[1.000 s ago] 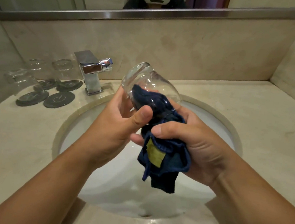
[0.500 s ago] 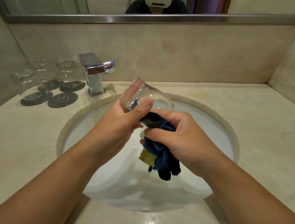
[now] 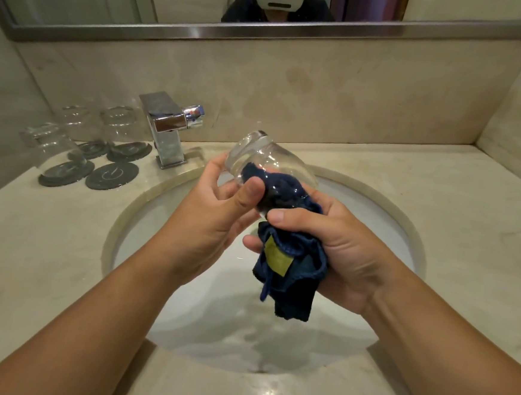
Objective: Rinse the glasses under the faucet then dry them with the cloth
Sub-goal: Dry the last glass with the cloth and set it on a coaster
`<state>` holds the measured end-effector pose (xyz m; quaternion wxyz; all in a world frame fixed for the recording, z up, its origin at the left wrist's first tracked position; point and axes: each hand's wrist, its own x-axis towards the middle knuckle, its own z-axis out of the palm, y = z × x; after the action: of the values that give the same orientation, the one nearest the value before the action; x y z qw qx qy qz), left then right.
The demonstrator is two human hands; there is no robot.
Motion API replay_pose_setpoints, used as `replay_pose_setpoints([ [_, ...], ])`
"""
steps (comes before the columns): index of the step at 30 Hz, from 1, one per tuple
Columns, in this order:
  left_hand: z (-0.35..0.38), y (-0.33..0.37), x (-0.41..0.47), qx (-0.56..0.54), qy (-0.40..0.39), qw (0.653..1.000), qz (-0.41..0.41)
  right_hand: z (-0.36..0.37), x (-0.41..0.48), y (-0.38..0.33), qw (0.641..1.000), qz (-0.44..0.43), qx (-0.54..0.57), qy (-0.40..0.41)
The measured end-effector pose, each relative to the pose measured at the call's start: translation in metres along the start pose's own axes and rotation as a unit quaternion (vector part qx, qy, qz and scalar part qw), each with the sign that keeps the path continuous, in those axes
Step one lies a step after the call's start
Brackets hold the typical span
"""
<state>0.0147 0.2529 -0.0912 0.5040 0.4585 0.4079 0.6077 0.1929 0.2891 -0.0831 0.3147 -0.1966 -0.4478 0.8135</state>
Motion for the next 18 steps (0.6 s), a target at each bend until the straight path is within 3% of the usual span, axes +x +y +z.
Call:
replay_pose_setpoints([
  [5,-0.013,0.001,0.002,0.166,0.015,0.986,0.015,0.004,0.000,0.001,0.998,-0.025,-0.037,0.036],
  [11,0.003,0.002,-0.005,0.131,0.027,0.991,0.017,0.004,0.000,0.008,0.963,-0.086,-0.251,0.050],
  [13,0.005,0.002,-0.005,0.138,0.036,0.989,0.030,0.005,0.000,0.007,0.968,-0.086,-0.232,0.046],
  [18,0.008,0.003,-0.009,0.113,0.000,0.993,0.029,0.005,0.000,0.005,0.996,-0.063,-0.054,-0.013],
])
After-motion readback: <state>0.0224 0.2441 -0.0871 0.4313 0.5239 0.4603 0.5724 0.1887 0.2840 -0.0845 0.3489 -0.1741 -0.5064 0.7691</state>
